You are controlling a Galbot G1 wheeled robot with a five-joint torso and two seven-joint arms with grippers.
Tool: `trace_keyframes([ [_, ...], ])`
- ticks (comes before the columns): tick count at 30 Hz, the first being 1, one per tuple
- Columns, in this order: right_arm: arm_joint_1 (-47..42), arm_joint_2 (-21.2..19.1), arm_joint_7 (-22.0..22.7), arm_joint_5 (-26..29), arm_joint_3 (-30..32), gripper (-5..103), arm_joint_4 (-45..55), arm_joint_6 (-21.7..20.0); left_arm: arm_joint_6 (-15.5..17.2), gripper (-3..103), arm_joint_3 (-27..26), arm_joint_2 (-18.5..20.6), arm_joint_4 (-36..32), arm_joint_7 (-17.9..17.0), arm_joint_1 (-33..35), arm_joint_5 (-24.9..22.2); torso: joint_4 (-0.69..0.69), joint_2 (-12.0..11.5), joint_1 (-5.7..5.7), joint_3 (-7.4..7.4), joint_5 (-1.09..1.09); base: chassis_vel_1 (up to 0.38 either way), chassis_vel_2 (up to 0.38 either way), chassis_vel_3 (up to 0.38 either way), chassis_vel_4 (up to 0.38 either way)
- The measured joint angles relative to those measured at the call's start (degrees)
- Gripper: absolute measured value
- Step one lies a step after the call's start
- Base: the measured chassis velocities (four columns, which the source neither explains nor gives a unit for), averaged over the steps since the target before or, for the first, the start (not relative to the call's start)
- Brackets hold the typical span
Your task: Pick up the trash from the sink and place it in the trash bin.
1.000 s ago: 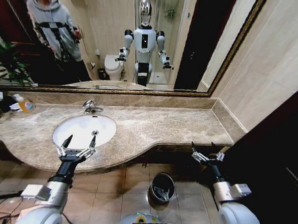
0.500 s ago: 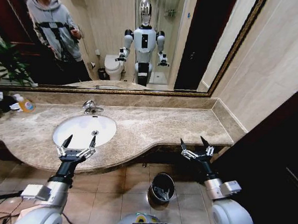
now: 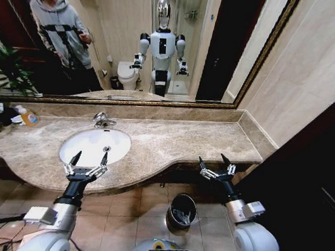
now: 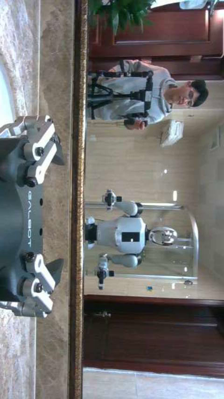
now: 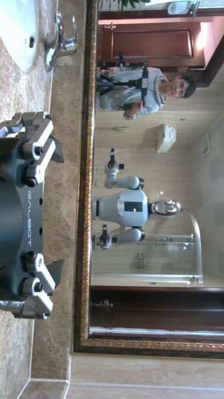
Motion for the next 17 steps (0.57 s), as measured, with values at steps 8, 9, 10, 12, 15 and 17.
trace_keyframes([
  [8, 0.0, 0.0, -0.2, -0.2, -0.1, 100, -0.1, -1.0, 0.0, 100, 0.0, 0.0, 0.0, 0.0, 0.0, 0.0, 0.00, 0.0, 0.00, 0.00, 0.00, 0.000, 0.000, 0.000, 0.000],
  [9, -0.1, 0.0, -0.2, -0.2, -0.1, 100, -0.1, -1.1, 0.0, 100, 0.0, 0.0, 0.0, 0.0, 0.0, 0.0, 0.00, 0.0, 0.00, 0.00, 0.00, 0.000, 0.000, 0.000, 0.000],
  [10, -0.1, 0.0, -0.2, -0.2, 0.0, 100, -0.1, -1.1, 0.0, 100, 0.0, 0.0, 0.0, 0.0, 0.0, 0.0, 0.00, 0.0, 0.00, 0.00, 0.00, 0.000, 0.000, 0.000, 0.000],
  [12, -0.1, 0.0, -0.2, -0.2, 0.0, 100, -0.1, -1.1, 0.0, 100, 0.0, 0.0, 0.0, 0.0, 0.0, 0.0, 0.00, 0.0, 0.00, 0.00, 0.00, 0.000, 0.000, 0.000, 0.000],
  [15, -0.1, 0.0, -0.2, -0.3, 0.0, 100, -0.1, -1.1, 0.0, 100, 0.0, 0.0, 0.0, 0.0, 0.0, 0.0, 0.00, 0.0, 0.00, 0.00, 0.00, 0.000, 0.000, 0.000, 0.000],
  [17, -0.1, 0.0, -0.2, -0.3, 0.0, 100, -0.1, -1.1, 0.0, 100, 0.0, 0.0, 0.0, 0.0, 0.0, 0.0, 0.00, 0.0, 0.00, 0.00, 0.00, 0.000, 0.000, 0.000, 0.000],
])
